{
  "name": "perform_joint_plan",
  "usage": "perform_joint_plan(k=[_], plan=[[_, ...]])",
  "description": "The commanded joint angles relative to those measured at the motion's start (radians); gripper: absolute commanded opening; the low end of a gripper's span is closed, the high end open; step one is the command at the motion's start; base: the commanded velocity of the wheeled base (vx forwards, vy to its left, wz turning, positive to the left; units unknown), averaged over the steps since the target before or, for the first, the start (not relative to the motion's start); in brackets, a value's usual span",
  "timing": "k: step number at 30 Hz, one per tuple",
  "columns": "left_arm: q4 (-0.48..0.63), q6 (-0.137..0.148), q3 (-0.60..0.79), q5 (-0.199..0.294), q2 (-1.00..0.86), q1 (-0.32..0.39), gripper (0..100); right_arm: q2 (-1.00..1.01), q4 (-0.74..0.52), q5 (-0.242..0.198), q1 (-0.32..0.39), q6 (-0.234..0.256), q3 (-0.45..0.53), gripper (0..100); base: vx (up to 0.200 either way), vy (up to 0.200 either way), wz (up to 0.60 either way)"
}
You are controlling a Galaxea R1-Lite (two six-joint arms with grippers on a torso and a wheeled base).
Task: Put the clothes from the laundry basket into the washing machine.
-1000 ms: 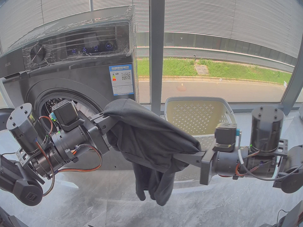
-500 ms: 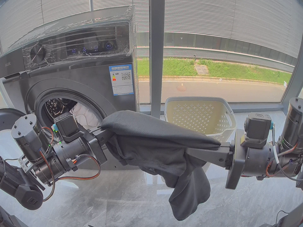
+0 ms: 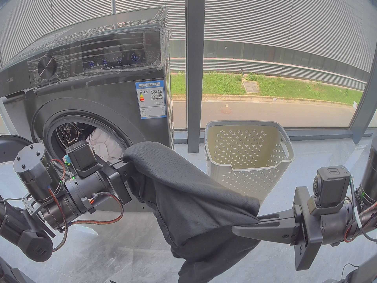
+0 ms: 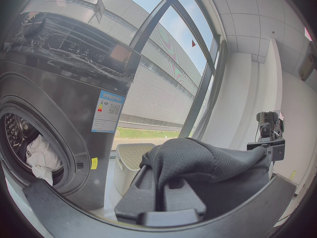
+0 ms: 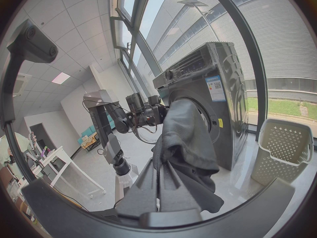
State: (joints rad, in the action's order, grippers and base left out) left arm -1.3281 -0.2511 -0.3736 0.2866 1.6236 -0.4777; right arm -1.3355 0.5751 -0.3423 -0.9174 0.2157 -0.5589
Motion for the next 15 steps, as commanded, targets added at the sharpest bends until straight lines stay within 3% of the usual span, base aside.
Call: perform_joint_plan(k=[1, 10, 15], plan=[[0.000, 0.001, 0.039, 0.002, -0.004, 0.002, 0, 0.003, -0.001, 0.002, 0.063, -0.001, -0.052, 0, 0.000, 0.000, 0.00], [-0.006, -0.001, 0.058, 0.011, -0.005, -0.002, 0, 0.035, -0.001, 0.000, 0.189, -0.001, -0.107, 0, 0.000, 0.000, 0.00], [-0.020, -0.001, 0.039, 0.011, -0.014, -0.010, 0, 0.042, -0.001, -0.001, 0.193, -0.001, -0.102, 0, 0.000, 0.000, 0.00]])
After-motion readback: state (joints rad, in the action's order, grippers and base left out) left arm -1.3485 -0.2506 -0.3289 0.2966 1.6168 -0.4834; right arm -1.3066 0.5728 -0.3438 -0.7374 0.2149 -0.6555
